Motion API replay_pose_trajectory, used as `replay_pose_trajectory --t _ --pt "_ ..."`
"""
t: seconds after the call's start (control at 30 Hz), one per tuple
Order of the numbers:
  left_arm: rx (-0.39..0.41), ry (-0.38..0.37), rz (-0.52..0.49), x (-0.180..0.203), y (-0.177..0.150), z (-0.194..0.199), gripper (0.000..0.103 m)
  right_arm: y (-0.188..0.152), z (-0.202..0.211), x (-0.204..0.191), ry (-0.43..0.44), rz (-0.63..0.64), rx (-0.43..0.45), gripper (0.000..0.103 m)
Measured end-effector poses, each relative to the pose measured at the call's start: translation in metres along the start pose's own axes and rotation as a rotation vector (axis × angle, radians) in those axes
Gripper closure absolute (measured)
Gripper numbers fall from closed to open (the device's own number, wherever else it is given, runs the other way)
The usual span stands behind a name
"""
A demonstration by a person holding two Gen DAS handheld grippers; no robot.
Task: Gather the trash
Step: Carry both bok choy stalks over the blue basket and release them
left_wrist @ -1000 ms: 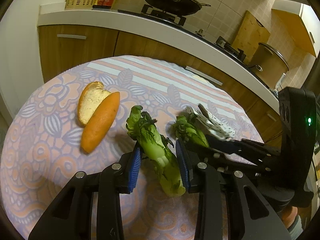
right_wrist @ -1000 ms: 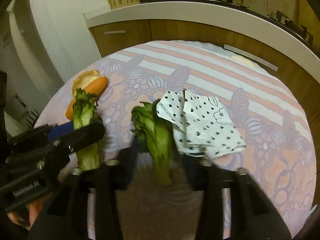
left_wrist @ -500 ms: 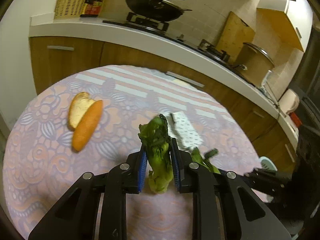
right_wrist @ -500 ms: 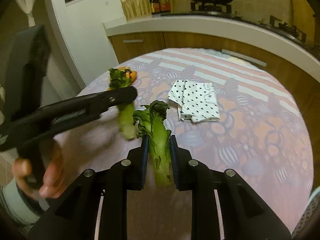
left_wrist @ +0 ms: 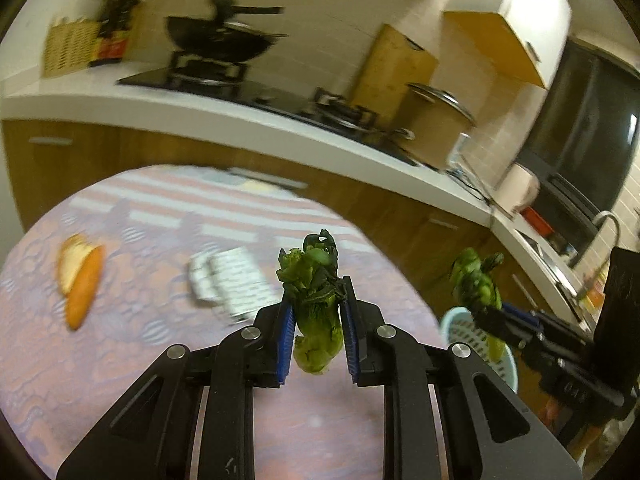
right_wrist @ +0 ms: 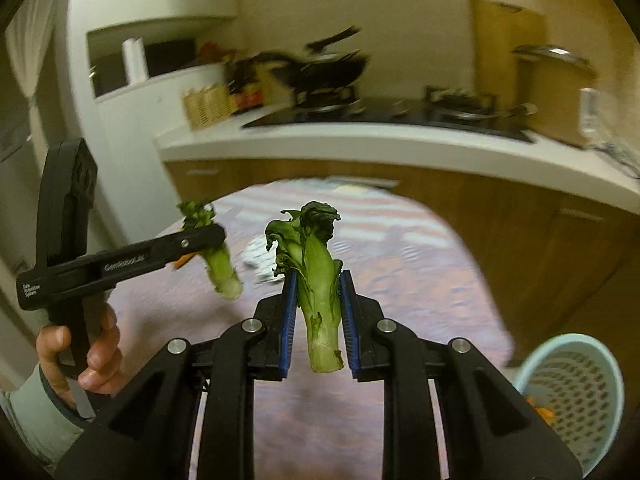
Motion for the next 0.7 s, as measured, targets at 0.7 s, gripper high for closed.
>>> replay_pose_trajectory --t 0.7 --pt "-0.270 -0.316 -0.308 0.236 -0.059 -0.128 0.084 -0.064 0.103 0.211 -0.501 -0.310 -0.017 0.085"
Point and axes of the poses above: each gripper's, at about its wrist camera, not at the fingertips, and z roughly against the way its jaws point, x to its right, y to its top, the point moved 4 cm from there along -z, roughly the way its jaws point, and after that the axes turned 4 degrees about x, right-handed, at the moved point
